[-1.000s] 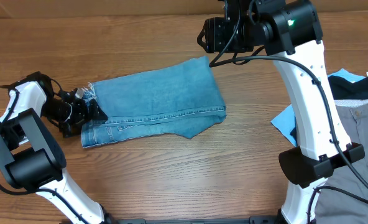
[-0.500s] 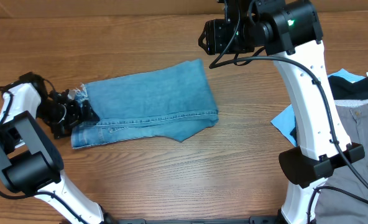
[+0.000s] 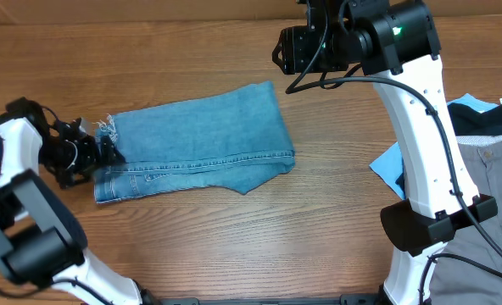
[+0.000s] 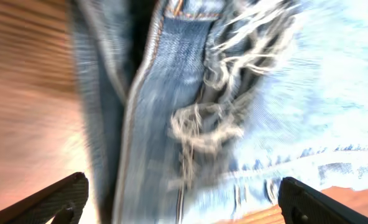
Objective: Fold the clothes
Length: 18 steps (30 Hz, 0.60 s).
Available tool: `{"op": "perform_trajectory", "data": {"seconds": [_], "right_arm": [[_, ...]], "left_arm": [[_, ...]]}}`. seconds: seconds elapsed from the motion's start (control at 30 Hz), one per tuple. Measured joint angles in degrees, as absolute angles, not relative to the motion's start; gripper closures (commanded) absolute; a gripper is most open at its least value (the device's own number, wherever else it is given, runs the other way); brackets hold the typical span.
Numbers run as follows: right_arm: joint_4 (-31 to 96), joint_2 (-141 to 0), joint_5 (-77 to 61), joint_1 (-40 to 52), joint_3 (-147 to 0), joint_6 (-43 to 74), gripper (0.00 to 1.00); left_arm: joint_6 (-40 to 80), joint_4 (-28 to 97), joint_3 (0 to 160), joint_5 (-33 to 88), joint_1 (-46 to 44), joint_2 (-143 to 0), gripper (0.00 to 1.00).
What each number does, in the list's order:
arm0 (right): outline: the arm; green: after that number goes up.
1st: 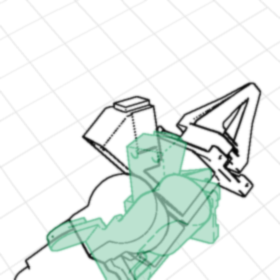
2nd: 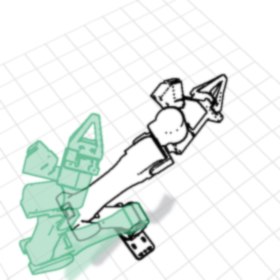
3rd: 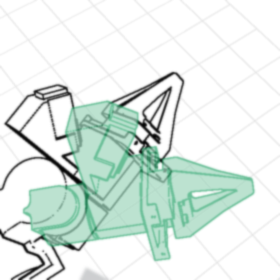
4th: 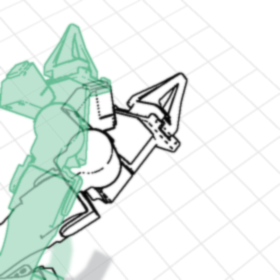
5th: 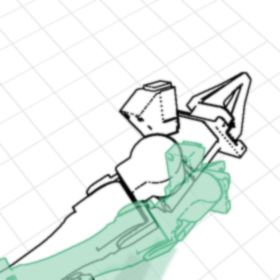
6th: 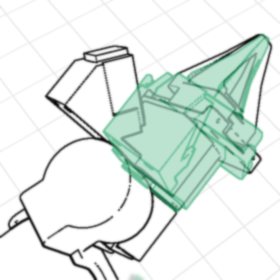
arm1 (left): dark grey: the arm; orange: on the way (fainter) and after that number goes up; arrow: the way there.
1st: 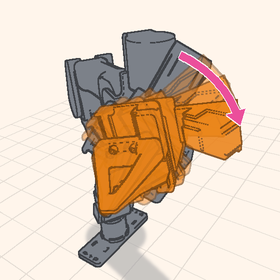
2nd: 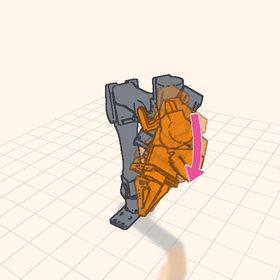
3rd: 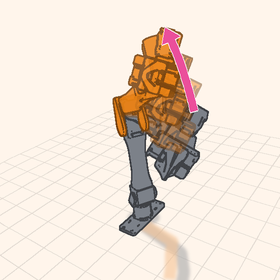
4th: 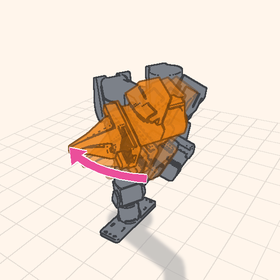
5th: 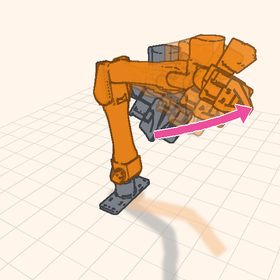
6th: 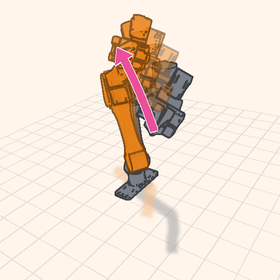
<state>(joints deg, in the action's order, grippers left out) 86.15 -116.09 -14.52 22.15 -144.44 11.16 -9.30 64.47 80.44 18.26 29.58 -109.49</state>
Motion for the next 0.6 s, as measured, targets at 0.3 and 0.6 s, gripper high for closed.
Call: {"op": "perform_trajectory", "data": {"seconds": [0.3,0.6], "right_arm": [[86.2,-116.1,-14.5,22.2,-144.4,10.9,0.46],[87.1,-116.1,-14.3,22.2,-144.4,10.9,0.46]], "left_arm": [[-7.2,63.4,80.3,13.5,31.0,-102.7,0.00],[-9.0,59.3,79.9,14.7,31.3,-114.8,0.00]]}}
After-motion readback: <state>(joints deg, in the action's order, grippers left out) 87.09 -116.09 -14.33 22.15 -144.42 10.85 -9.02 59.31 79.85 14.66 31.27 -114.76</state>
